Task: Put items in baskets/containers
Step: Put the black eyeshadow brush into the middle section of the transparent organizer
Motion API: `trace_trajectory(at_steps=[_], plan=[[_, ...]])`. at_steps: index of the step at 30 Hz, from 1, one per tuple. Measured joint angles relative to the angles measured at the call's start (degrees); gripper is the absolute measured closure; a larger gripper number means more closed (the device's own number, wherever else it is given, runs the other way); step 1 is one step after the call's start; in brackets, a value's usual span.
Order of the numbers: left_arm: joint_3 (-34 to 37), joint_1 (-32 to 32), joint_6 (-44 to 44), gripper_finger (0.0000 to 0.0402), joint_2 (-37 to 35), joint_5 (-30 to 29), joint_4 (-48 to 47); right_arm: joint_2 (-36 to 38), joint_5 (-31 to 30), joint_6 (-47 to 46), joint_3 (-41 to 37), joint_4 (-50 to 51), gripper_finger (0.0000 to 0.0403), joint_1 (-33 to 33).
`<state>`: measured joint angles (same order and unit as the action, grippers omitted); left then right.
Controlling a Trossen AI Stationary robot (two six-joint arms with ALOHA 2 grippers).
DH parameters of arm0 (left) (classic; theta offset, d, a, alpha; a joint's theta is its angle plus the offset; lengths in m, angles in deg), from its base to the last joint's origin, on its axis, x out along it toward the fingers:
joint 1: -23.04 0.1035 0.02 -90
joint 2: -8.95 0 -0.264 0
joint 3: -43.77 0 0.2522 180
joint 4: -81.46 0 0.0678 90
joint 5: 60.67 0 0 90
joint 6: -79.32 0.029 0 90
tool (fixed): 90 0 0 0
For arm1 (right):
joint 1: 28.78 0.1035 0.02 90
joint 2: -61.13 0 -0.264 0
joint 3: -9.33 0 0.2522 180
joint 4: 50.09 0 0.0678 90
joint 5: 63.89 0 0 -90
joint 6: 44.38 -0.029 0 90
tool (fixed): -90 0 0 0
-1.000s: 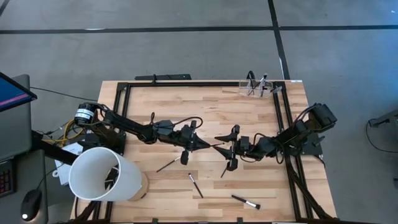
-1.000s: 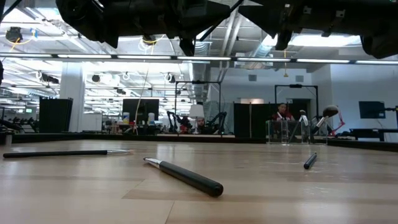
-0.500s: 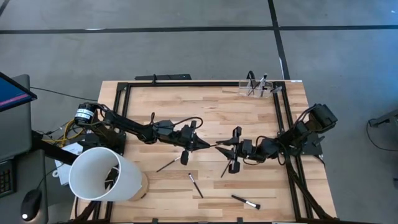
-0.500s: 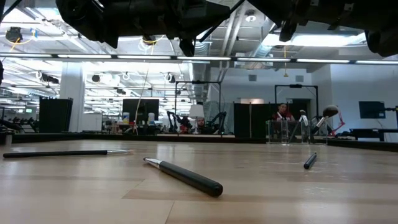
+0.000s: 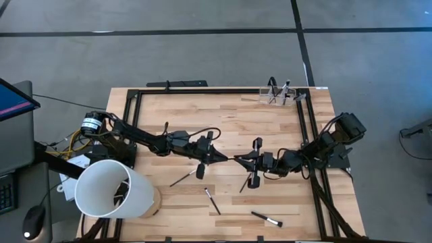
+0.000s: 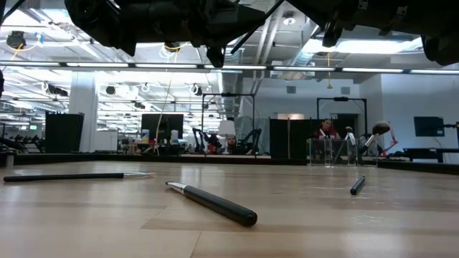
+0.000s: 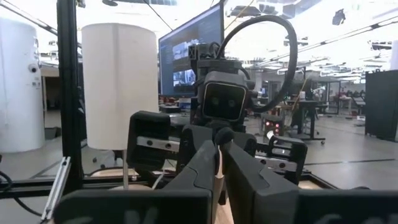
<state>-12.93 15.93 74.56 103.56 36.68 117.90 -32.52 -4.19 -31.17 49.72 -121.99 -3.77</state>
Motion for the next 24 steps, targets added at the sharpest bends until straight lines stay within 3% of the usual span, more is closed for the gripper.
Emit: trace_trajectory(at_steps=[11,15,19,24], plan=[[0.0,0.1,0.1,0.0293,-0.1,-4.4,-3.0,0.4,-7.0,-0.5,0.0,1.4,0.0397,0.1],[0.0,1.1,1.1,0.0263,-2.7,-4.8,-3.8,4.5,-14.5,-1.1,0.0,11.7,0.0396,0.0],[0.0,2.3,0.9,0.0248,-6.8,-4.9,-11.1,11.4,-21.8,-1.9,0.0,23.1,0.0397,-2.0],[2.6,2.0,0.9,0.0248,-9.3,-5.7,-14.2,23.7,-26.2,-11.3,0.0,44.4,0.0393,-9.9]])
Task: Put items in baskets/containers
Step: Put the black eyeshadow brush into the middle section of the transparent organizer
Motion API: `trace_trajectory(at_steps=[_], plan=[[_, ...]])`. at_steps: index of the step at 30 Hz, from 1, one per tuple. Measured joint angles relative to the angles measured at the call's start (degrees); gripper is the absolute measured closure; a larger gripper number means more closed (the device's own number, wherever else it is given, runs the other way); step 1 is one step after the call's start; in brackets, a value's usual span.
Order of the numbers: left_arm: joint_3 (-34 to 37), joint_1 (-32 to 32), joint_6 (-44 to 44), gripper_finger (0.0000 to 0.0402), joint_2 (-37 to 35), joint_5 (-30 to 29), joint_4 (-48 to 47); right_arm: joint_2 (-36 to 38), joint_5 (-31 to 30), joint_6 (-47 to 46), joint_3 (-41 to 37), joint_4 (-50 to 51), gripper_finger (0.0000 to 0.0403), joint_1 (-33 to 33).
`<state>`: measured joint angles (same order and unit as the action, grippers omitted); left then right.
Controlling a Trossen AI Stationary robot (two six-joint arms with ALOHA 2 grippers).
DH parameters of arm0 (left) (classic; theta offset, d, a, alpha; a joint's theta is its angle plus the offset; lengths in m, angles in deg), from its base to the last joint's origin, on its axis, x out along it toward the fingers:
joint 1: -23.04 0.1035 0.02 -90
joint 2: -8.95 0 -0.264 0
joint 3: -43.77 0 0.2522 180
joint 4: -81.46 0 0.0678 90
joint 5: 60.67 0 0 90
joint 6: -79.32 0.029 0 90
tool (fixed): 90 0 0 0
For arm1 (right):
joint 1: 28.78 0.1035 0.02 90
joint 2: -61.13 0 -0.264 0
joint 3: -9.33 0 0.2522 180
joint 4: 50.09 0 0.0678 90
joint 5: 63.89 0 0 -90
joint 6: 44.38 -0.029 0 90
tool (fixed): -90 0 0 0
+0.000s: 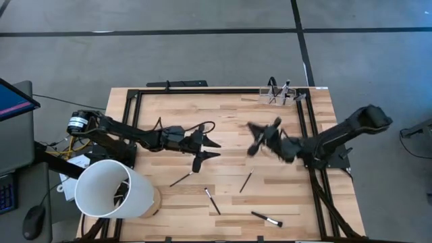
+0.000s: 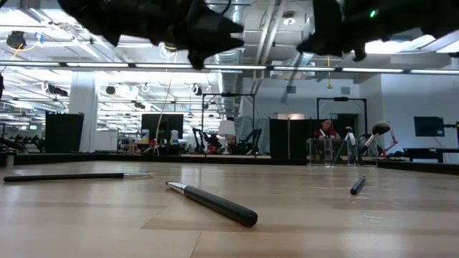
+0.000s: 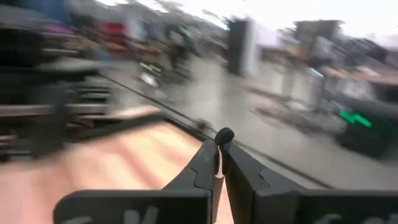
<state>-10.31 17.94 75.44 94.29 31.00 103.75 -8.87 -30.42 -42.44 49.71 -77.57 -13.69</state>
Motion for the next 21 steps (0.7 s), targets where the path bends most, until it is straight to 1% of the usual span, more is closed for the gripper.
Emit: trace_trajectory(at_steps=[3,6,9,11,15,17,19,21], plan=[[2.5,-0.2,0.1,0.0254,-0.2,-2.3,-0.2,8.4,0.0,-8.2,0.0,15.6,0.0393,-7.2],[4.0,0.2,0.1,0.026,-0.6,-3.2,0.6,15.7,0.8,-12.9,0.0,27.4,0.0392,-14.5],[4.7,0.6,0.0,0.0265,-0.9,-3.2,2.0,21.2,2.8,-13.5,0.0,32.5,0.0391,-21.5],[4.7,0.7,0.0,0.0268,-0.9,-3.2,3.7,24.0,5.5,-13.5,0.0,33.9,0.0391,-26.3],[4.7,0.7,0.3,0.0273,-0.9,-3.2,6.4,26.2,11.4,-14.6,0.0,39.2,0.0392,-36.8],[4.7,0.7,0.5,0.0274,-0.9,-3.2,7.7,26.0,15.7,-16.5,0.0,42.3,0.039,-41.6],[4.7,1.1,0.5,0.0274,-0.9,-3.2,8.4,25.0,18.8,-16.9,0.0,44.2,0.0388,-45.3],[4.7,1.8,0.5,0.0274,-0.9,-3.2,8.4,23.9,19.7,-16.7,0.0,44.1,0.0388,-47.6]])
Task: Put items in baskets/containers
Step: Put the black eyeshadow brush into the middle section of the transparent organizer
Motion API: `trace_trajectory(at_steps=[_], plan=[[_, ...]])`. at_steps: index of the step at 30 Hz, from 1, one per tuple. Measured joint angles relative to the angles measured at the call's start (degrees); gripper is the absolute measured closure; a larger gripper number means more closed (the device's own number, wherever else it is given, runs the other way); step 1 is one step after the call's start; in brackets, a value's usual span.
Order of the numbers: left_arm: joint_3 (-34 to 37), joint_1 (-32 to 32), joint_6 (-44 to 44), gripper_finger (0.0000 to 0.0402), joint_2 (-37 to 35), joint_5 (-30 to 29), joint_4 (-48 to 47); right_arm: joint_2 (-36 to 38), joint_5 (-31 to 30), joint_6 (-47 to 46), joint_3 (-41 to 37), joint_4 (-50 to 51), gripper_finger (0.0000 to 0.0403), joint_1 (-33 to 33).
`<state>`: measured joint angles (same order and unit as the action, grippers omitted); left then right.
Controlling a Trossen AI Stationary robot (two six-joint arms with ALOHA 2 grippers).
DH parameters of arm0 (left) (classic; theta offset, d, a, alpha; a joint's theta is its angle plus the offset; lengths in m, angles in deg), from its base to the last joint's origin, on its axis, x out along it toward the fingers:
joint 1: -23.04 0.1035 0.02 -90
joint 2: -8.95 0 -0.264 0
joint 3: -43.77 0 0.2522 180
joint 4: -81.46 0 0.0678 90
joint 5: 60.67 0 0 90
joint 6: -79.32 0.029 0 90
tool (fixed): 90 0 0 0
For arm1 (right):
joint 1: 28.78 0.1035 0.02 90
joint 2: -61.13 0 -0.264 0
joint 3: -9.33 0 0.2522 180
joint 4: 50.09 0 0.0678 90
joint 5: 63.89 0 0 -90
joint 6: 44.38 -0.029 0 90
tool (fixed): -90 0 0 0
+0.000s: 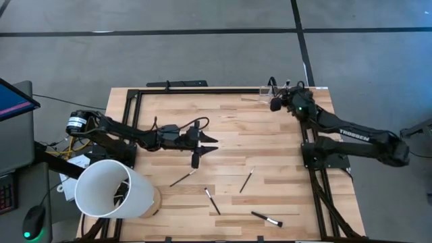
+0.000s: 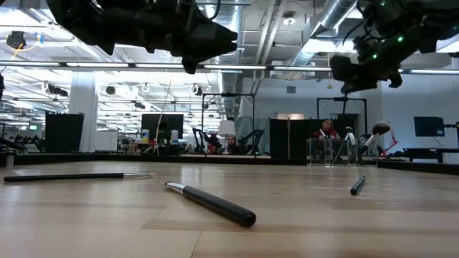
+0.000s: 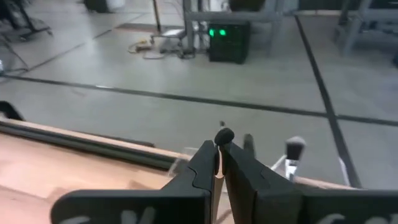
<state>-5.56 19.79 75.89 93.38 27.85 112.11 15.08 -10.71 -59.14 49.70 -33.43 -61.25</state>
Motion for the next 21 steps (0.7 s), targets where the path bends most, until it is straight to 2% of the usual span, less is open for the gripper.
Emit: trace_trajectory(at_steps=[6,13,21], plan=[[0.0,3.3,-1.8,0.0273,0.0,0.3,0.4,-2.3,3.6,3.2,0.0,-4.0,0.039,-4.9],[0.0,7.5,-3.4,0.0278,0.0,5.0,0.7,-7.9,9.8,4.1,0.0,-6.6,0.0388,-11.2],[0.0,8.3,-4.6,0.028,0.0,7.5,0.7,-15.2,14.4,4.2,0.0,-11.1,0.0385,-14.6]])
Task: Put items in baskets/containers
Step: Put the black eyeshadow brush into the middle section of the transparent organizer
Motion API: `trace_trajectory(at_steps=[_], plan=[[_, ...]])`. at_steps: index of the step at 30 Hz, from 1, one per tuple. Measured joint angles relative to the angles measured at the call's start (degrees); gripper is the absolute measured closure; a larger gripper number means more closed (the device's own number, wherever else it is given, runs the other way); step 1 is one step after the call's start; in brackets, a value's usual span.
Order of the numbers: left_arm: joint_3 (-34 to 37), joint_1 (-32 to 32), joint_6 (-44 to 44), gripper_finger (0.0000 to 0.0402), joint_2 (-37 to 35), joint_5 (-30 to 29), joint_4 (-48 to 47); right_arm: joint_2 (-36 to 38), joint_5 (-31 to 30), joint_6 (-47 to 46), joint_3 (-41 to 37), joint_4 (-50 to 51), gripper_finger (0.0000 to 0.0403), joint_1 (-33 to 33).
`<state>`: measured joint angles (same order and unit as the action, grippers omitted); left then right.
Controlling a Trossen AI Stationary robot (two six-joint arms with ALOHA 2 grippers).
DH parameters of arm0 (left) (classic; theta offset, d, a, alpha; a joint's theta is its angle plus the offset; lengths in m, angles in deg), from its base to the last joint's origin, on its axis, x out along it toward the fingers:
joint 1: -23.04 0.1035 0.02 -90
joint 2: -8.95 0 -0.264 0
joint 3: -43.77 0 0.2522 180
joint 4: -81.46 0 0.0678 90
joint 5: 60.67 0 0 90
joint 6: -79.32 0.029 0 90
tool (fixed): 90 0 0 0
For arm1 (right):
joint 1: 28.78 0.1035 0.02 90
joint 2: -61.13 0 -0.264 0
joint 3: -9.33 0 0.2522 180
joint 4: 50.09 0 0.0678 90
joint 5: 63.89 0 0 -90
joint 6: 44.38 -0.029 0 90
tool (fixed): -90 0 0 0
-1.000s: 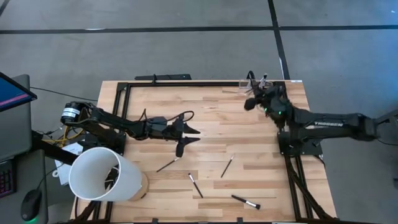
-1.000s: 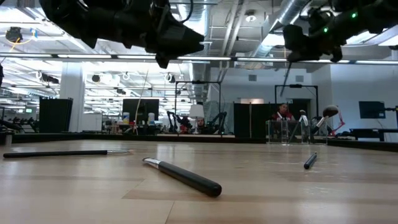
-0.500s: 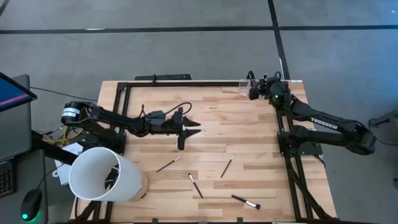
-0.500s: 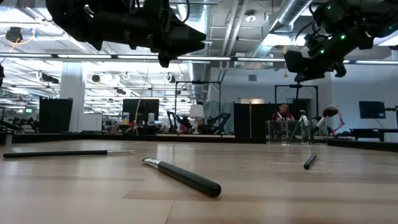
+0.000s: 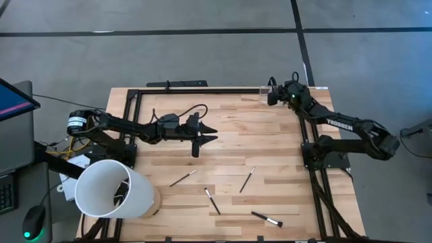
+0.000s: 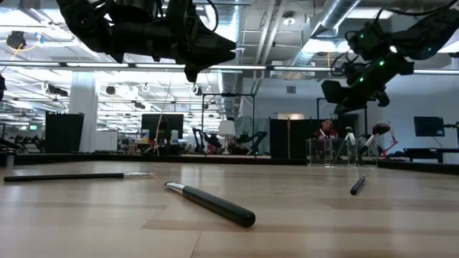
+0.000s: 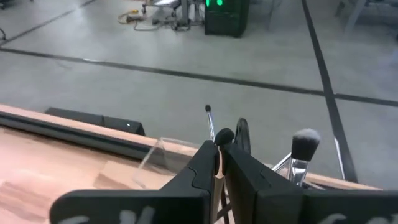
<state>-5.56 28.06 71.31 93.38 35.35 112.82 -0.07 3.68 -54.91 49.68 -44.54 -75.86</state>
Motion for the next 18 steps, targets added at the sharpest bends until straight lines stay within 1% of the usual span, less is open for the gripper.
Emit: trace_trajectory(at_steps=[9,13,18], plan=[[0.0,0.0,0.2,0.0282,0.0,-0.1,0.0,-5.4,1.2,0.0,0.0,0.1,0.0381,-0.3],[0.0,0.0,0.2,0.028,0.0,-0.1,0.0,-7.0,2.6,0.0,0.0,0.4,0.0368,-0.3],[0.0,0.0,0.1,0.028,0.0,-0.1,0.0,-7.5,2.8,-0.1,0.0,0.9,0.0344,-0.3]])
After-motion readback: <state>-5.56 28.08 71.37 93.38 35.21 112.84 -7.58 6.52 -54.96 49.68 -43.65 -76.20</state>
